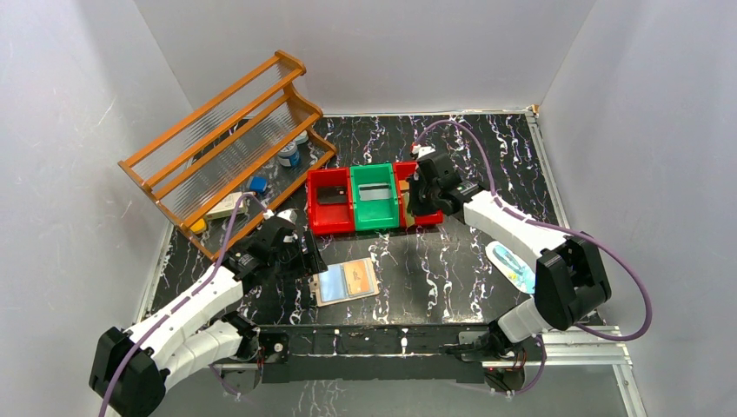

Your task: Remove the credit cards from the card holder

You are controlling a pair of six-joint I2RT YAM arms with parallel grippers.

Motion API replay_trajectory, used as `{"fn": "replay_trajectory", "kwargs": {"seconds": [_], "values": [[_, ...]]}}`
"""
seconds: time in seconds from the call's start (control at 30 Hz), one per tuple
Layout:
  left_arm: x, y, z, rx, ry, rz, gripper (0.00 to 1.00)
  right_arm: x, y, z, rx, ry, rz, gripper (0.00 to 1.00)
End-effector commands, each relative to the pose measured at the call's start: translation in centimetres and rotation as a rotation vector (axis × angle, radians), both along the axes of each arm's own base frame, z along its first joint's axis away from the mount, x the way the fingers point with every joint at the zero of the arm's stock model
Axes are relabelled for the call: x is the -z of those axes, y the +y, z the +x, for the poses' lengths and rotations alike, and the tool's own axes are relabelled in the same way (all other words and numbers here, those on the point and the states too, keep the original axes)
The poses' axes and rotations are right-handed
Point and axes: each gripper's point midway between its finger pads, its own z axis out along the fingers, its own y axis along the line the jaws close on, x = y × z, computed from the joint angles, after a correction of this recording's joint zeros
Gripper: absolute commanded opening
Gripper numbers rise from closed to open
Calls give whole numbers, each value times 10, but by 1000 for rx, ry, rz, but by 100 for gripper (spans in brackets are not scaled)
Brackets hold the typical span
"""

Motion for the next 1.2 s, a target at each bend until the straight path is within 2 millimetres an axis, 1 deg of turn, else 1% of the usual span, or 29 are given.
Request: {"fn": "replay_trajectory", "kwargs": {"seconds": [0.0, 0.1, 0.17, 0.23, 0.33, 0.47, 0.53, 0.6, 0.73, 0.8, 0.87, 0.93, 1.03, 1.17], "values": [[-3, 0, 0, 1, -3, 5, 72, -31, 24, -4, -137, -35, 102, 0], [-3, 0, -1, 0, 0, 2, 72, -31, 29, -10, -175, -15, 125, 0], [-1, 0, -2, -4, 4, 0, 72, -30, 26, -12, -166, -7, 111, 0], [-1, 0, -2, -2, 4, -1, 72, -32, 18, -7, -136, -25, 76, 0], [-3, 0, -2, 2, 1, -2, 72, -45, 5, 6, -98, -111, 13, 0], [-3, 1, -2, 2, -2, 2, 72, -77, -11, 30, -66, -300, -61, 0], [-4, 1, -2, 0, -3, 1, 72, -85, -21, 41, -64, -400, -122, 0], [-5, 1, -1, 0, -7, -1, 72, -88, -26, 47, -119, -486, -189, 0], [-6, 3, -1, -2, -16, 8, 72, -79, -25, 57, -326, -616, -352, 0], [-8, 4, -1, -5, -21, 11, 72, -65, -21, 60, -454, -614, -431, 0], [-9, 5, -2, -6, -25, 12, 72, -51, -23, 67, -523, -567, -492, 0], [-11, 6, -2, -8, -28, 13, 72, -40, -21, 73, -592, -537, -513, 0], [-12, 8, -2, -14, -30, 21, 72, -32, -19, 85, -664, -558, -537, 0], [-16, 12, -2, -28, -38, 29, 73, -24, -28, 95, -756, -575, -579, 0]]}}
